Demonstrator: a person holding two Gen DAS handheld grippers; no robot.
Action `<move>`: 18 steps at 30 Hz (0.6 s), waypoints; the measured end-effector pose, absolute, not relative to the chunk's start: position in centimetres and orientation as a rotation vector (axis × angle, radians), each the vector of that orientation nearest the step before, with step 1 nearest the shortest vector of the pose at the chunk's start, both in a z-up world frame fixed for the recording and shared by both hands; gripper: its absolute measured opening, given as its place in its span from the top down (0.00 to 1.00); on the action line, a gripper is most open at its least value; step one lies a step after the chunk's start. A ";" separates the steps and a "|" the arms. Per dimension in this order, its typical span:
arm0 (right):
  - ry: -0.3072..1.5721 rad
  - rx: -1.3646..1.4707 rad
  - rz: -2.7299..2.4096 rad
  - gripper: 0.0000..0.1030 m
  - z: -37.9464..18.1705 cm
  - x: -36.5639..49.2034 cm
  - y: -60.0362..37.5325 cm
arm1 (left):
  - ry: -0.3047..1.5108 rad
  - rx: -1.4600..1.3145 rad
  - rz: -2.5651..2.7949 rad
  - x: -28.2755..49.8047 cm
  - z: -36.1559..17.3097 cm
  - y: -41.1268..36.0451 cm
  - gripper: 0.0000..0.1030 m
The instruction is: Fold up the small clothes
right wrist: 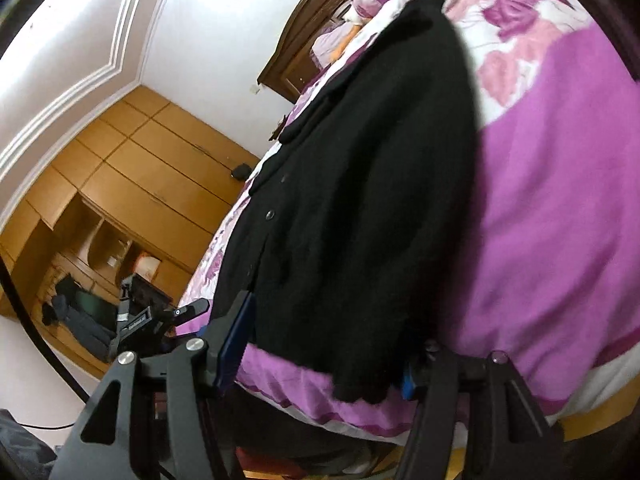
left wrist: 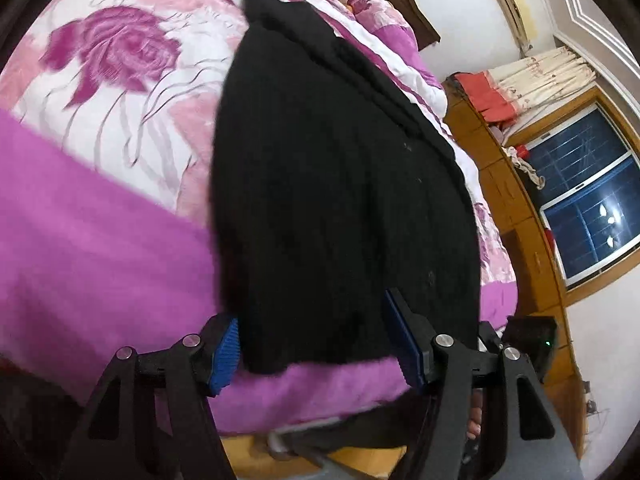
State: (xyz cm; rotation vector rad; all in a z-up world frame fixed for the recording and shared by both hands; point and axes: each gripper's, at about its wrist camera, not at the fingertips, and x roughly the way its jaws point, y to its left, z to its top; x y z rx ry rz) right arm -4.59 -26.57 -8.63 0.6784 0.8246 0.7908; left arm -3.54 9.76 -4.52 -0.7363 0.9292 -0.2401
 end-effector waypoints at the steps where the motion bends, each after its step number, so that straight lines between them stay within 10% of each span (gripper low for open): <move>1: 0.823 0.697 0.784 0.41 -8.9 -4.4 -26.6 | 0.917 -0.762 -0.240 -3.1 -4.5 10.0 0.53; 5: 0.835 0.748 0.745 0.66 -9.7 -3.9 -27.3 | 0.885 -0.826 -0.231 -3.1 -4.8 10.5 0.58; 8: 0.860 0.752 0.721 0.90 -10.1 -3.8 -27.4 | 0.908 -0.792 -0.138 -4.4 -5.1 10.7 1.00; 18: 0.735 0.890 0.716 0.96 -7.2 -4.8 -32.0 | 0.773 -0.868 -0.096 -7.4 -2.2 13.6 1.00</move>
